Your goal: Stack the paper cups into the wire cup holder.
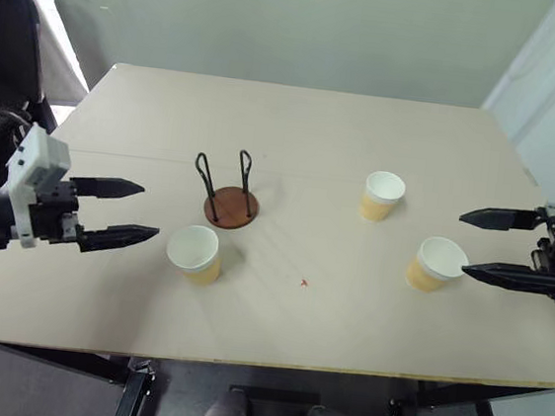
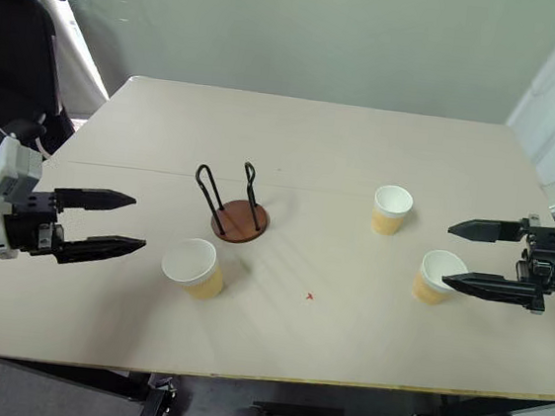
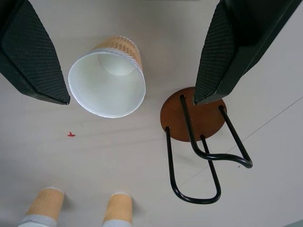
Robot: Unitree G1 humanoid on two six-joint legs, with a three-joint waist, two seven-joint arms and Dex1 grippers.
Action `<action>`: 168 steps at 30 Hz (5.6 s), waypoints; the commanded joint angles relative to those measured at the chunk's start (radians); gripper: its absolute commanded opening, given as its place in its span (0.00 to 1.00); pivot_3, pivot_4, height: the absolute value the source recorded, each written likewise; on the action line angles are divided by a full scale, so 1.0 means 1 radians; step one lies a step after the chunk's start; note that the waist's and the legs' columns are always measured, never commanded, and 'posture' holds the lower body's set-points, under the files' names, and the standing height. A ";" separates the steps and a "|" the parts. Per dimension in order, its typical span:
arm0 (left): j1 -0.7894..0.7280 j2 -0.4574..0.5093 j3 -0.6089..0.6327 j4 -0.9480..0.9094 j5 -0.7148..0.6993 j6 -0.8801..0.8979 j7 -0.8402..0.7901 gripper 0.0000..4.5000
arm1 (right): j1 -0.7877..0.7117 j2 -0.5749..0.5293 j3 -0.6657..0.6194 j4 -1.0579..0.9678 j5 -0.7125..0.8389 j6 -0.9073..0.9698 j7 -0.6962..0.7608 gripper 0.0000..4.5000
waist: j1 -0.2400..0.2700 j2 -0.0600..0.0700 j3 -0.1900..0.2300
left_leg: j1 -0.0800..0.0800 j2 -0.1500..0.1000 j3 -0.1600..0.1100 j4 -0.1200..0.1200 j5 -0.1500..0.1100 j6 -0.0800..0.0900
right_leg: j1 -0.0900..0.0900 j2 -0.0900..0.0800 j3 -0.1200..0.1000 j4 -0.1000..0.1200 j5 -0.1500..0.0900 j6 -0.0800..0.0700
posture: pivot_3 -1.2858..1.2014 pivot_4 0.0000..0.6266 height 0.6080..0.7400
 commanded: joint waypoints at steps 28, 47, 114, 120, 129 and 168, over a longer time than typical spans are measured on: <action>-0.512 -0.293 -0.432 0.219 0.327 0.059 0.434 0.99 | 0.008 0.000 -0.072 -0.086 0.091 0.030 -0.027 1.00 | 0.002 -0.001 0.001 | 0.000 0.000 0.001 0.000 0.008 -0.005 | 0.001 0.000 0.000 0.000 0.001 0.003 | 0.52 0.24 1.00; -0.601 -0.396 -0.486 0.344 0.402 0.034 0.414 0.33 | 0.002 0.001 -0.103 -0.104 0.132 0.049 -0.092 1.00 | 0.004 -0.002 0.001 | 0.000 -0.002 0.001 0.002 0.009 -0.006 | 0.003 0.000 0.001 -0.001 0.000 0.009 | 0.52 0.24 1.00; -0.456 -0.401 -0.740 -0.404 0.163 0.479 0.441 0.89 | -0.011 -0.001 -0.053 -0.100 0.111 0.022 -0.083 1.00 | 0.014 -0.004 0.003 | 0.013 -0.003 0.003 0.012 0.001 0.002 | 0.022 -0.001 0.003 -0.004 -0.005 0.013 | 0.52 0.24 1.00; -0.450 -0.328 -0.607 -0.426 0.092 0.445 0.361 0.89 | -0.006 -0.016 0.014 -0.091 0.046 -0.006 -0.065 1.00 | 0.013 -0.004 0.003 | 0.013 -0.003 0.003 0.011 0.000 0.001 | 0.021 -0.001 0.003 -0.004 -0.005 0.013 | 0.52 0.24 1.00; -0.405 -0.114 -0.423 -0.430 0.037 0.314 0.192 0.89 | -0.023 -0.055 0.193 -0.028 -0.182 -0.101 -0.055 1.00 | 0.010 -0.003 0.003 | 0.011 -0.003 0.002 0.009 -0.003 0.004 | 0.017 -0.001 0.003 -0.004 -0.005 0.012 | 0.52 0.24 1.00; -0.072 0.088 0.126 -0.329 -0.121 0.099 -0.001 0.90 | -0.397 0.066 0.307 0.166 -0.315 -0.188 0.122 0.01 | -0.003 0.001 0.005 | -0.001 0.000 0.002 0.011 -0.006 0.004 | 0.003 -0.001 0.000 0.001 -0.001 0.004 | 0.52 0.24 1.00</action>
